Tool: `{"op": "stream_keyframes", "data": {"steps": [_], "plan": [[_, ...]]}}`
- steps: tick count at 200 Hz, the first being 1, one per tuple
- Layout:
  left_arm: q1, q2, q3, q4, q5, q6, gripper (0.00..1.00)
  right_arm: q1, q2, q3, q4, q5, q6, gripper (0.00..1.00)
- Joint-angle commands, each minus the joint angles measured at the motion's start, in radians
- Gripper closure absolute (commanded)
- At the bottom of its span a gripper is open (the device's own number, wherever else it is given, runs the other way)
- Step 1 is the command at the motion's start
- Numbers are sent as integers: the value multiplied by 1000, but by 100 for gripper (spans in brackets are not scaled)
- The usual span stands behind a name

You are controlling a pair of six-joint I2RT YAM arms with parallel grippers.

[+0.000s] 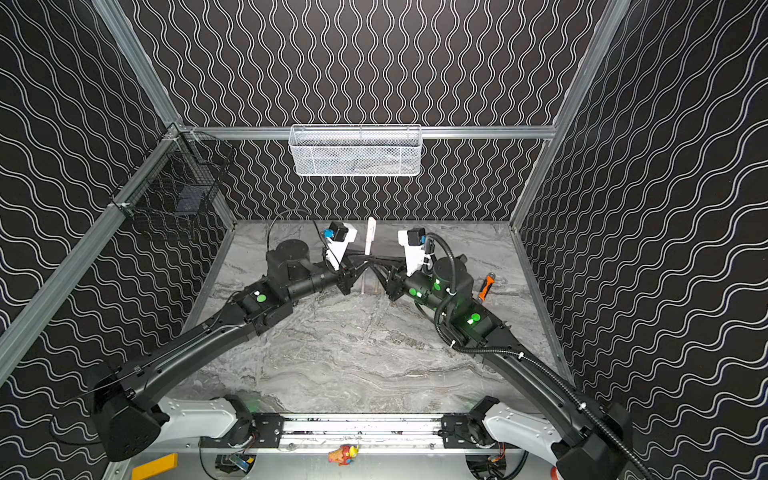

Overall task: Insert the pens into the pen caps
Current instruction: 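Push the pink cap down over the pen body with the right gripper, then grip the capped pen with the right gripper while the left gripper opens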

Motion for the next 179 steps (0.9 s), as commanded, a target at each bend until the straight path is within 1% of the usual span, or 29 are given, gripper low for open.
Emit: {"op": "stream_keyframes", "data": {"steps": [1,13,30,62,88,115,179], "plan": [[4,-7,-44,151,42,-74,100,2,23,116,-59,13,-65,64],[6,-19,-63,160,44,-87,100,1,29,148,-72,12,-72,61],[12,-42,-95,186,43,-95,100,2,23,144,-87,-8,-65,59],[41,-58,-112,193,75,-125,100,2,-44,63,-95,24,-52,59],[48,-64,-128,204,89,-142,100,3,-75,22,-90,24,-57,63],[47,-67,-136,211,105,-151,100,3,-42,46,-97,-11,-76,65],[47,-84,-151,224,114,-154,100,17,79,120,-36,-41,-80,64]]}}
